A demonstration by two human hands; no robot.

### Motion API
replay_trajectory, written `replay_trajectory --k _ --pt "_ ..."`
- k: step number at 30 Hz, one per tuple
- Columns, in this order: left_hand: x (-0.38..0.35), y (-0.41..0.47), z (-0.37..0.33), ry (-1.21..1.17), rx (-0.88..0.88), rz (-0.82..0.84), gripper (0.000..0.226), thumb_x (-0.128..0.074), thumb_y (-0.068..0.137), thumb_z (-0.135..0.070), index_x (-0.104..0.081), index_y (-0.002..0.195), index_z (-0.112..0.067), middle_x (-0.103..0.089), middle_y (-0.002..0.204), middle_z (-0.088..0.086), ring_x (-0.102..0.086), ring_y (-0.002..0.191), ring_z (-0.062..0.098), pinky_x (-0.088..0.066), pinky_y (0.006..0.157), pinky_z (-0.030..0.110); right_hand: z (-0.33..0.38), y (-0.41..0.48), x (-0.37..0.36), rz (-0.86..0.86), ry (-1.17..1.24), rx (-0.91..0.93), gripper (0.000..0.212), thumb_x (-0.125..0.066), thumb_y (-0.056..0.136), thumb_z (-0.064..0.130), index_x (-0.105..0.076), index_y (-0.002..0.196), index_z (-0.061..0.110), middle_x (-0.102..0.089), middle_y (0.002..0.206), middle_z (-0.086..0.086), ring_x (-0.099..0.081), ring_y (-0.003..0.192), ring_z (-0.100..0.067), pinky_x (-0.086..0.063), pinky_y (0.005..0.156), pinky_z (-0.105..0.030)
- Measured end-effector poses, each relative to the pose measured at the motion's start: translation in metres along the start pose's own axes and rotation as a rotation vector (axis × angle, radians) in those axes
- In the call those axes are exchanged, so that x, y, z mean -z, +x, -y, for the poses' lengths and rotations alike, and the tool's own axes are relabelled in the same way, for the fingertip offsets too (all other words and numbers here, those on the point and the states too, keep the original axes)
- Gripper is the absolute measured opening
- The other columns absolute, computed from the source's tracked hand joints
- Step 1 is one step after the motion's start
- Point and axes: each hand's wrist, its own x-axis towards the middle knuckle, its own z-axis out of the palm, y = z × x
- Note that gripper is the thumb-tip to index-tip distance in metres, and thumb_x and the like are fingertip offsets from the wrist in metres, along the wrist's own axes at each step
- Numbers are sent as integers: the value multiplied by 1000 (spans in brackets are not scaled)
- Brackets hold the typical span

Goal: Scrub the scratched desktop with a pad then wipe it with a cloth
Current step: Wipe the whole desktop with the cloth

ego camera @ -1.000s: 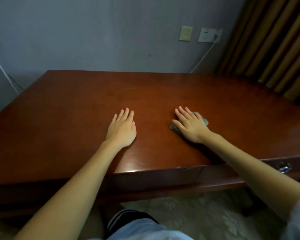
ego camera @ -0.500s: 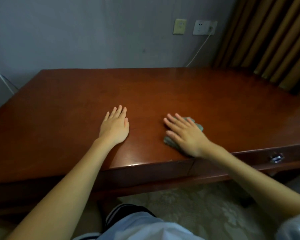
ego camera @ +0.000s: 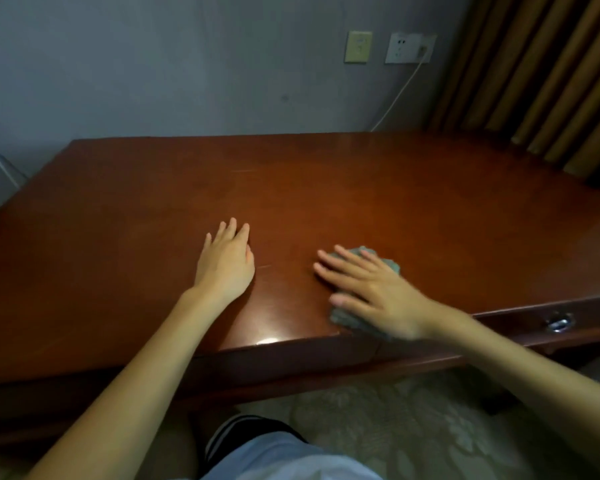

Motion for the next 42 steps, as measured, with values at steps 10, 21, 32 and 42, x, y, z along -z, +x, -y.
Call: replay_trajectory --k 10,21,32,42 --pt "-16 11 -59 -50 -158 50 56 -28 102 -26 -11 153 -10 -4 161 5 -1 148 17 -2 120 33 -36 117 18 120 51 -242 75 -39 93 41 -1 153 16 5 160 -6 4 147 -12 5 117 -31" --pt "-12 62 -43 2 -56 66 56 -22 103 -29 -7 153 -9 0 161 7 1 148 19 -1 121 34 -102 77 30 166 44 -359 63 -18 100 47 6 152 19 16 158 2 15 144 -5 11 117 -30" --pt "-18 96 -40 -104 -52 -60 61 -30 101 -25 -3 153 -7 10 160 8 7 148 17 -3 118 27 -78 158 7 -2 -76 -30 59 -21 103 41 -2 152 16 8 158 2 8 146 -8 11 115 -26" --pt "-28 165 -28 85 -11 51 59 -15 102 -38 2 153 -17 8 160 3 8 148 18 3 121 37 -167 195 28 29 -54 -274 79 -21 86 49 6 152 15 7 159 -6 3 148 -16 0 118 -32"
